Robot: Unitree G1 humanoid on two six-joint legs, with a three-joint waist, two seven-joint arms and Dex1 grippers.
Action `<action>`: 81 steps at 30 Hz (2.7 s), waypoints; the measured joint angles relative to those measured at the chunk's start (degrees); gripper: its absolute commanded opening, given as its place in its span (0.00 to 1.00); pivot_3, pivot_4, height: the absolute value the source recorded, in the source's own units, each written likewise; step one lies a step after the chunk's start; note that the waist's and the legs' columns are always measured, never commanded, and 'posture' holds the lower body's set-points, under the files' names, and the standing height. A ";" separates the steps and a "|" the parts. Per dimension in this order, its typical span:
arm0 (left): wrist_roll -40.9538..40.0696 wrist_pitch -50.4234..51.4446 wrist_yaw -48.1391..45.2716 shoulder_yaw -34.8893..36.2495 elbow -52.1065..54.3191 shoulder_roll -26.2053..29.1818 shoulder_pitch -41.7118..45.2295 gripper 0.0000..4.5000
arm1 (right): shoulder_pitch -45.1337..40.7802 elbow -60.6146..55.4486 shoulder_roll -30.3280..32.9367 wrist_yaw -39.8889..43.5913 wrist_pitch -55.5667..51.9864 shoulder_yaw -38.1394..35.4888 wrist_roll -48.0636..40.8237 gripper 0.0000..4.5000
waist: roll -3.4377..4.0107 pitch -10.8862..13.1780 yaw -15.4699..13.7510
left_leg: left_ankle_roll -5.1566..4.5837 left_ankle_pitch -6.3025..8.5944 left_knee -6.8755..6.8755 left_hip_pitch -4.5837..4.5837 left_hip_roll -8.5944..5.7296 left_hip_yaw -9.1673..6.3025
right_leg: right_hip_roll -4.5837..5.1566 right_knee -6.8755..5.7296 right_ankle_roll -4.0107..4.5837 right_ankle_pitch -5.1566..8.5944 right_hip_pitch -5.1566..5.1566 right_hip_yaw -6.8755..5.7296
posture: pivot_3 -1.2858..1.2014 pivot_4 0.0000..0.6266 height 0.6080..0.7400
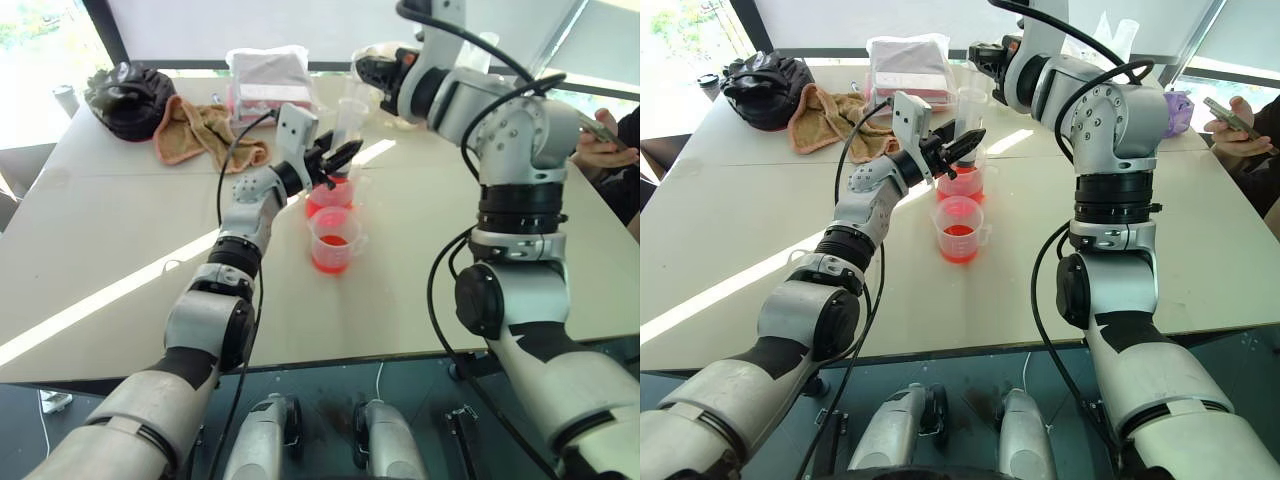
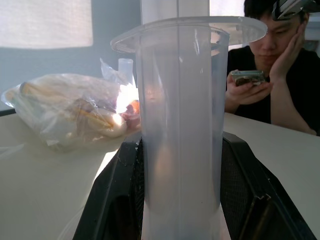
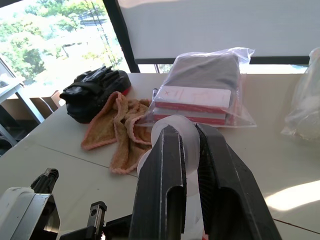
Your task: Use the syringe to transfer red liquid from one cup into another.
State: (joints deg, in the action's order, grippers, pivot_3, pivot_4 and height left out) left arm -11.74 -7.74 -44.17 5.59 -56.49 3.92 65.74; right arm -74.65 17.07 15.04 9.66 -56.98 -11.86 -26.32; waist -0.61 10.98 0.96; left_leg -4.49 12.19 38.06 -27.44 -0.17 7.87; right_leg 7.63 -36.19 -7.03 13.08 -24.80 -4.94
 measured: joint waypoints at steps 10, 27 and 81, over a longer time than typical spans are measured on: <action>0.00 -0.61 -0.42 -0.06 -0.01 -0.08 -0.16 0.31 | 0.12 -2.00 2.33 0.87 -3.97 0.02 0.01 0.77 | 0.00 0.00 -0.05 | 0.01 0.00 0.00 0.00 0.00 0.00 | 0.02 0.00 0.00 0.00 -0.01 0.00 | 0.52 0.24 1.00; 1.18 -1.78 0.44 -0.33 -0.83 -0.14 0.20 0.31 | 4.80 -19.66 14.75 12.88 -20.52 -2.07 -10.69 0.77 | 0.02 -0.02 -0.34 | 0.13 0.11 0.01 0.03 0.00 -0.04 | 0.11 0.05 0.01 0.00 0.01 0.00 | 0.52 0.24 1.00; -12.44 20.65 -12.97 -8.93 45.18 9.16 -22.45 0.31 | 18.14 -34.65 18.88 -0.78 -25.08 -13.70 -48.54 0.77 | 0.04 -0.02 -0.29 | 0.08 0.12 0.04 0.03 0.03 -0.07 | 0.14 0.10 0.03 0.00 0.05 0.01 | 0.52 0.24 1.00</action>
State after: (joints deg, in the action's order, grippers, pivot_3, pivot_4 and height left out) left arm -24.18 12.91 -57.14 -3.34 -11.31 13.08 43.29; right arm -56.50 -17.58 33.92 8.88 -82.06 -25.56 -74.85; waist -0.58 10.96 0.67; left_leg -4.40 12.31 38.10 -27.41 -0.14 7.80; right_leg 7.77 -36.08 -7.00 13.09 -24.75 -4.92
